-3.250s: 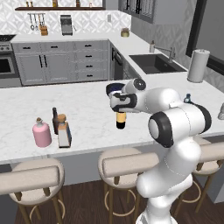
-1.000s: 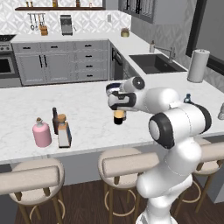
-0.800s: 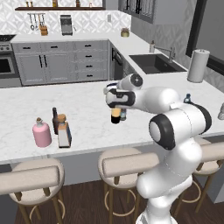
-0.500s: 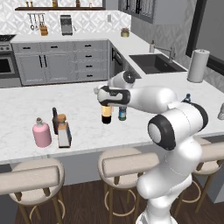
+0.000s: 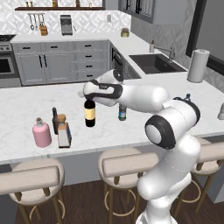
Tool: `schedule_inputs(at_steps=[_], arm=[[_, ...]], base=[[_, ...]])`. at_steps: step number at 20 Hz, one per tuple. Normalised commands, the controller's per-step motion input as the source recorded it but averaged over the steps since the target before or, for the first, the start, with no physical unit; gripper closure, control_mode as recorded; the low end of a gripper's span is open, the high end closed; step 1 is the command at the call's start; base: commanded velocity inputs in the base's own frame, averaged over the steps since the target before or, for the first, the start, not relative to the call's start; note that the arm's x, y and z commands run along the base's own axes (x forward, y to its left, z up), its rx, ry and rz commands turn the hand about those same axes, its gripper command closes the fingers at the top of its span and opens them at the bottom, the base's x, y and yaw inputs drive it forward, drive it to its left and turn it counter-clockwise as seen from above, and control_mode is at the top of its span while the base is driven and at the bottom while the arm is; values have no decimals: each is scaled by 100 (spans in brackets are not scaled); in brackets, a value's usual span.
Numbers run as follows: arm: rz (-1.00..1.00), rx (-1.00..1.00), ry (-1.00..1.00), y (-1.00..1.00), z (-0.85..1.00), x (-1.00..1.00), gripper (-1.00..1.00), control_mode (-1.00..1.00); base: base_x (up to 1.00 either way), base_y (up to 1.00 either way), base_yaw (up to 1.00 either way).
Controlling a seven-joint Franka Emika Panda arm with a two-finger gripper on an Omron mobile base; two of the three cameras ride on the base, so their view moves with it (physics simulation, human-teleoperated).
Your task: Move the plastic bottles in the middle to the plastics group, and the glass bottles in the middle to the glass group.
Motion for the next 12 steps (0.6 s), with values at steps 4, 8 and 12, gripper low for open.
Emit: schedule_inputs(at_steps=[4, 8, 12], arm=[[23, -1, 0, 67, 0, -11, 100, -100], [16, -2, 0, 51, -1, 0, 100, -100], [14, -6, 0, 50, -6, -3, 100, -100]], base=[[0, 0, 0], [0, 0, 0], [0, 0, 0]])
